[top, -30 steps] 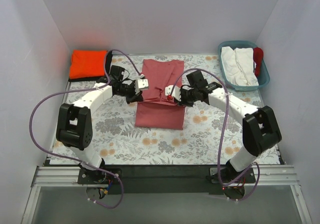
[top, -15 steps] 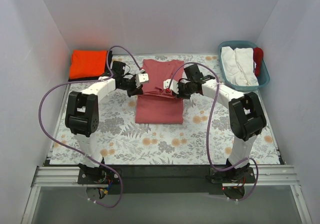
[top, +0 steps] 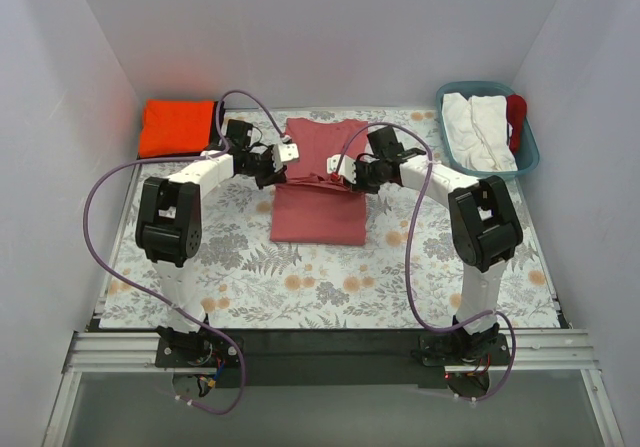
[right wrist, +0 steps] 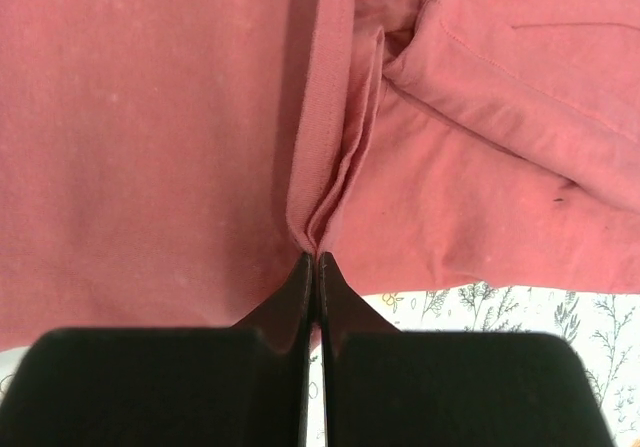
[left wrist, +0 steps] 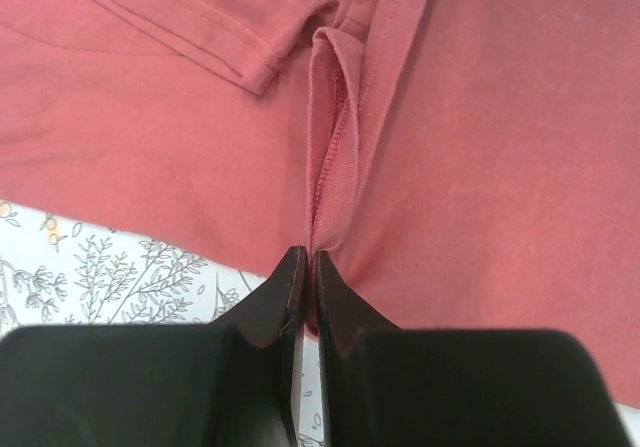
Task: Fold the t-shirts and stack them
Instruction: Fold the tshirt
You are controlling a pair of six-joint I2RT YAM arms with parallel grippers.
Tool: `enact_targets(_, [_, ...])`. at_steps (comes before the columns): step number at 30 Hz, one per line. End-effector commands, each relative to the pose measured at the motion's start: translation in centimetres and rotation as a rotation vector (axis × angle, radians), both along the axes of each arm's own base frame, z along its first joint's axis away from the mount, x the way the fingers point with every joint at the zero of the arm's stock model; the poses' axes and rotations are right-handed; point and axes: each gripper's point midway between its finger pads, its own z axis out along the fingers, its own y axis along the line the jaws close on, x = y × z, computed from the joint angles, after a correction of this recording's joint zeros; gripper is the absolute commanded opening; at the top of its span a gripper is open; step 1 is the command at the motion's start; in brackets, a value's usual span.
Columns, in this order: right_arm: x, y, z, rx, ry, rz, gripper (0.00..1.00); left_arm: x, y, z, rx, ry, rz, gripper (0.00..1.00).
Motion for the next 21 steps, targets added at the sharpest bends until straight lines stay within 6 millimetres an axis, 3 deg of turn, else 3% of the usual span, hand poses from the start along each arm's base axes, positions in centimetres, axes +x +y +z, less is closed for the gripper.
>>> enact_targets(1, [2.1, 0.2, 1.3, 0.012, -0.067, -0.018, 0.01, 2.4, 0.6, 1.5, 0.003, -0.093, 0.029, 0.00])
enact_targets(2, [2.8, 0.2, 1.6, 0.022, -0.087, -0.043, 0.15, 2.6, 0.6, 1.5, 0.004, -0.099, 0.037, 0.07])
enact_targets(3, [3.3, -0.1, 2.0, 0.015, -0.102, -0.078, 0.25, 2.9, 0.7, 1.7, 0.002, -0.093, 0.063, 0.26])
enact_targets(4, [3.7, -0.1, 2.6, 0.030, -0.101, -0.116, 0.41, 3.4, 0.9, 2.5, -0.006, -0.116, 0.079, 0.34])
enact_targets(5, [4.1, -0.2, 3.5, 0.041, -0.118, -0.134, 0.71, 3.8, 1.0, 3.2, -0.018, -0.126, 0.097, 0.40])
enact_targets(8, [4.7, 0.2, 7.6, 0.107, -0.160, -0.168, 0.73, 4.1, 1.7, 5.9, -0.075, -0.117, 0.157, 0.46])
enact_targets(9, [4.4, 0.3, 9.8, 0.137, -0.187, -0.171, 0.73, 3.9, 1.9, 6.8, -0.088, -0.120, 0.164, 0.47])
enact_targets(11, [3.3, 0.1, 11.1, 0.154, -0.169, -0.171, 0.72, 2.3, 2.6, 8.4, -0.103, -0.126, 0.170, 0.47])
enact_targets(12, [2.0, 0.2, 12.6, 0.178, -0.164, -0.147, 0.70, 1.4, 2.8, 8.7, -0.111, -0.122, 0.166, 0.48])
enact_targets(14, [-1.0, -0.1, 11.3, 0.156, -0.081, -0.130, 0.61, -2.3, 3.1, 9.1, -0.123, -0.113, 0.112, 0.48])
enact_targets(15, [-2.7, 0.4, 12.4, 0.168, -0.092, -0.104, 0.58, -3.7, 3.0, 8.8, -0.121, -0.110, 0.089, 0.48])
enact_targets(16, [-3.9, 0.4, 12.0, 0.159, -0.087, -0.090, 0.56, -4.9, 3.1, 8.7, -0.120, -0.118, 0.068, 0.48])
enact_targets(17, [-5.8, 0.0, 9.6, 0.121, -0.050, -0.080, 0.54, -6.4, 2.9, 8.2, -0.128, -0.105, 0.047, 0.49])
enact_targets(18, [-6.9, 0.5, 10.0, 0.131, -0.054, -0.086, 0.52, -8.2, 3.1, 7.4, -0.123, -0.093, 0.040, 0.49])
enact_targets(21, [-9.9, 1.1, 8.0, 0.130, 0.032, -0.102, 0.47, -11.4, 3.2, 5.1, -0.120, -0.038, 0.027, 0.49])
